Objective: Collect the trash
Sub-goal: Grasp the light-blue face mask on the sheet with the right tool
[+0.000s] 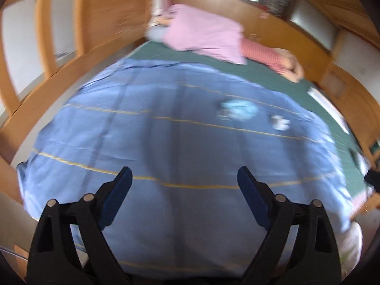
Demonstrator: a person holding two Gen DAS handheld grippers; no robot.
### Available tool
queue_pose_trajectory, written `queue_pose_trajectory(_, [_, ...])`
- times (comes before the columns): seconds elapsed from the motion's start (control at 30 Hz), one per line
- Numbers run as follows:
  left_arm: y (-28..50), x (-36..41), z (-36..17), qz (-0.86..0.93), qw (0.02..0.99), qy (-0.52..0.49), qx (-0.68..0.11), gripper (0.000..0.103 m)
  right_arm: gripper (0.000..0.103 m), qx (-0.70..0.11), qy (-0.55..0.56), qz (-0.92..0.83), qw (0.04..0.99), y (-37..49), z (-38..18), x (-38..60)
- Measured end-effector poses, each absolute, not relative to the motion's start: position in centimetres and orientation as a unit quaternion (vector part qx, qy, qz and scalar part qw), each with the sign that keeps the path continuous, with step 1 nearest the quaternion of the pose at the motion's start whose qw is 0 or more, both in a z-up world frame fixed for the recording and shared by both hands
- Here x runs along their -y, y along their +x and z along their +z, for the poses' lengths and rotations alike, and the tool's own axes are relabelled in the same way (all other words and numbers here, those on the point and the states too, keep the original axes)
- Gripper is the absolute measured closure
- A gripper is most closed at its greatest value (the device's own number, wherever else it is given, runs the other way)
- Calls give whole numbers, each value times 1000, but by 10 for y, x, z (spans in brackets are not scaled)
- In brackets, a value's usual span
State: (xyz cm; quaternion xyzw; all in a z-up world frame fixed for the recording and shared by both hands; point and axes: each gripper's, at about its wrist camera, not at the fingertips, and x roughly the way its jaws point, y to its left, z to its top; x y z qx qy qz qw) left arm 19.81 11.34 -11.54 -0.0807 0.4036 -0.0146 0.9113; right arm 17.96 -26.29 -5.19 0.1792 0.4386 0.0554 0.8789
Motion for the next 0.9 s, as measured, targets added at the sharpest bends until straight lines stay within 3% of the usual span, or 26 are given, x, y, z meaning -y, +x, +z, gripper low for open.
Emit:
queue_pose_trajectory(0.23, [211,-176,-138,50,875,-156,-455,13,39,-463,220,101,852,368,-126,149])
queue_pose_trajectory(0.4, [216,-187,-141,55,869,-162,-463,12,39,-487,303,23,819,457,-196,116])
queue_pose_trajectory(0.43, [217,-189,-143,55,866,-166,-469,12,47,-488,321,2,812,469,-211,113])
queue_pose_trajectory(0.47, [214,-190,-146,58,863,-169,-473,12,69,-486,325,-11,811,479,-221,110])
queue_pose_trajectory(0.53, [215,-196,-150,69,856,-175,-482,12,83,-481,306,-1,822,486,-226,94])
queue_pose_trajectory(0.63, [213,-208,-152,86,847,-198,-485,12,88,-501,267,66,821,482,-223,60])
queue_pose_trajectory(0.8, [205,-224,-154,110,838,-233,-481,12,87,-558,204,260,761,418,-201,-14])
queue_pose_trajectory(0.83, [203,-225,-154,112,838,-237,-479,12,81,-572,178,296,744,397,-199,-31])
queue_pose_trajectory(0.87, [202,-226,-154,115,837,-241,-478,12,60,-580,161,315,734,383,-198,-41])
queue_pose_trajectory(0.9, [201,-226,-155,116,836,-243,-478,12,49,-594,131,347,714,362,-199,-60])
